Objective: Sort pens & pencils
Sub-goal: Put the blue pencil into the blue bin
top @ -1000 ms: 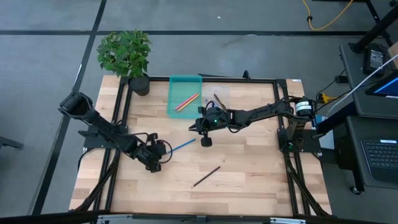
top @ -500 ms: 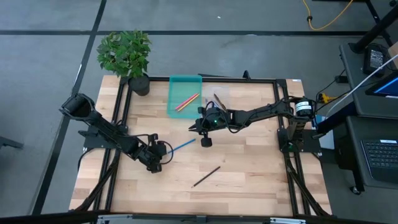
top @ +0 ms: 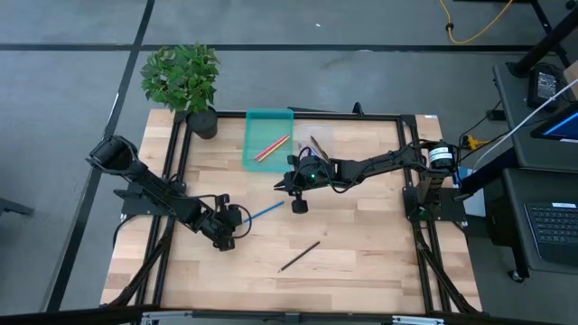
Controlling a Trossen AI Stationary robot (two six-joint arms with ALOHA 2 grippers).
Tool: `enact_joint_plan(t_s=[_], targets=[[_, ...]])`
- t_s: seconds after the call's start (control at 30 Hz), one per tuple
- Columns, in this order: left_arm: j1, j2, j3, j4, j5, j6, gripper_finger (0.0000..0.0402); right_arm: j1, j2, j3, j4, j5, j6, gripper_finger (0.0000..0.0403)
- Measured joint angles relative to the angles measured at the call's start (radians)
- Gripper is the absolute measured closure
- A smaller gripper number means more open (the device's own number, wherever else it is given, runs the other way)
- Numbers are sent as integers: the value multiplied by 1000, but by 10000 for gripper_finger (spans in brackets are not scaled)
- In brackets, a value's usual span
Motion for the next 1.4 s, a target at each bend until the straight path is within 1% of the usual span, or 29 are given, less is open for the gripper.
enact_joint_plan(t_s=[0.2,0.3,0.37,0.57,0.63,0.73,0.83,1.0,1.13,1.23,1.33,1.4], targets=[[0,11,0,1,1,-4,401,0,0,0,0,-1,30,367],[4,28,2,5,9,-5,401,0,2,29,-57,-26,70,361],[10,35,3,8,9,-5,401,0,2,59,-113,-36,81,349],[13,35,3,7,17,-5,401,8,2,120,-205,-38,25,300],[13,35,3,7,18,-5,401,8,2,152,-288,-39,31,282],[13,36,3,6,21,-3,401,8,2,208,-430,-45,90,260],[14,37,3,5,22,-3,401,11,8,256,-523,-78,112,245],[17,37,2,6,27,-3,402,32,26,313,-612,-101,112,240],[28,37,2,8,40,2,402,43,96,354,-646,-107,94,244],[30,37,1,8,47,2,401,47,159,408,-656,-138,64,243],[30,37,1,7,46,2,402,50,199,460,-700,-116,14,243],[30,37,1,7,46,2,402,48,222,491,-745,-134,7,245]])
